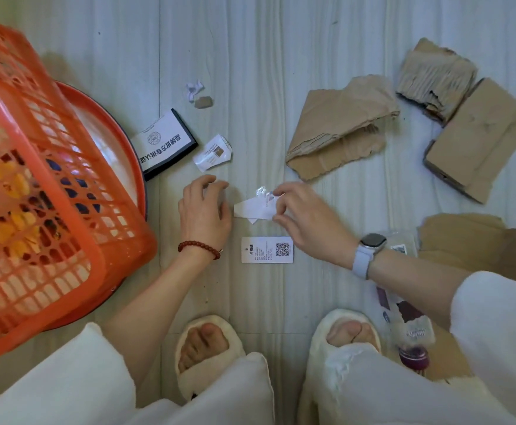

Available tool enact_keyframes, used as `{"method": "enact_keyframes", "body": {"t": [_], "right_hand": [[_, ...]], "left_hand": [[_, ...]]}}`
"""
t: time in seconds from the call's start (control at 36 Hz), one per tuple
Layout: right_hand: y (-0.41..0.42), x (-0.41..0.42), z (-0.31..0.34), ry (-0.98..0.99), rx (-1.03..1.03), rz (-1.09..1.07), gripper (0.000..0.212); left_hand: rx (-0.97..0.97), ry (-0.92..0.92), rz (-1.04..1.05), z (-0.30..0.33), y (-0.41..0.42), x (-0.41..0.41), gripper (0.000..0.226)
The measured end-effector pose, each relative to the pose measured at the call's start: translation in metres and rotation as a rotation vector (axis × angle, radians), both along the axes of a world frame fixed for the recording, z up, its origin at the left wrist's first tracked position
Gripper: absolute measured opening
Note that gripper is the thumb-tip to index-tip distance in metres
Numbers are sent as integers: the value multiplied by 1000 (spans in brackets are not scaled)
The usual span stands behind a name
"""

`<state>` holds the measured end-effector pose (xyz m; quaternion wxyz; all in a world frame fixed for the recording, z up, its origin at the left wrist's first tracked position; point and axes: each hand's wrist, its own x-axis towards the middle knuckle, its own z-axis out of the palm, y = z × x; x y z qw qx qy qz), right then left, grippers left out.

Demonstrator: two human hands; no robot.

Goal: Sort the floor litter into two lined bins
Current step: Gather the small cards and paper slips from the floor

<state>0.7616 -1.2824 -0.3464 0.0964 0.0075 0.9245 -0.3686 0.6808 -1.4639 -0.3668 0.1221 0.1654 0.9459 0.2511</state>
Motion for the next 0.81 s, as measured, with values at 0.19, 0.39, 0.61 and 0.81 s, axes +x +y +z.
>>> {"method": "enact_keyframes", "body": {"t": [0.19, 0.39, 0.61, 0.81], "right_hand": [[-36, 40, -25, 75, 468, 445, 22], [-59, 40, -27, 54, 423, 225, 51], [-55, 31, -27, -59, 447, 233, 60], [-41, 24, -22, 47, 456, 300, 35]], "left_hand": [[10, 24, 118, 0, 7, -13, 37], [-30, 31, 91, -3, -3, -11, 41], [-83, 65, 76, -3, 1, -14, 50], [-167, 123, 69, 2, 5, -26, 50]]}}
